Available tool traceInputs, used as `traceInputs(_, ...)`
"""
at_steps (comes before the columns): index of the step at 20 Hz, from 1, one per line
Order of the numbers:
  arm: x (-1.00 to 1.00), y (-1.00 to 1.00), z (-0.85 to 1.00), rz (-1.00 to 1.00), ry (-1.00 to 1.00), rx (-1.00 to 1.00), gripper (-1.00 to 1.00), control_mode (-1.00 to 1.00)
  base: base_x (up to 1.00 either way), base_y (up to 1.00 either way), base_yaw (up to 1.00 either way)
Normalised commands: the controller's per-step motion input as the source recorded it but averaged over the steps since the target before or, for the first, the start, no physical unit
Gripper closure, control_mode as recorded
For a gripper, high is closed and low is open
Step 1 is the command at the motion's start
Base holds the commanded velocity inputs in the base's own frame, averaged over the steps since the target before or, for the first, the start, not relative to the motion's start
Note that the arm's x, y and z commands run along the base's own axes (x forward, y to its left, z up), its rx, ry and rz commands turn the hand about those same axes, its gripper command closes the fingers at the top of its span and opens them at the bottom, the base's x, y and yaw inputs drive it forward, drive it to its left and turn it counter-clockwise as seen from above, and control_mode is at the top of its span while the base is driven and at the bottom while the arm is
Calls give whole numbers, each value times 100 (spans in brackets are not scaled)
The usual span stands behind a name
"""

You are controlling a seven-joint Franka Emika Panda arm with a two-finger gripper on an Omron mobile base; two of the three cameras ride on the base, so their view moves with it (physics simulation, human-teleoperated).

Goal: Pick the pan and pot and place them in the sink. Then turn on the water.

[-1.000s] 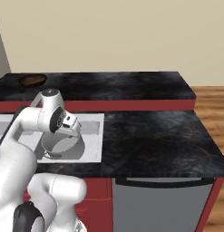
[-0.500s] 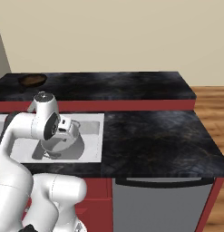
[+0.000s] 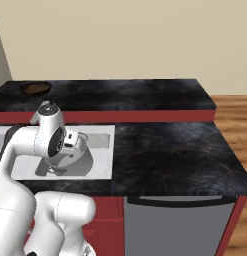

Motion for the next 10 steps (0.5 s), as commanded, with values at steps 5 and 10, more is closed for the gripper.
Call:
traceInputs(5, 0, 0, 0, 0, 0, 0, -100, 100, -42, 15, 2)
traceInputs(10, 0, 0, 0, 0, 0, 0, -100, 100, -75, 95, 2)
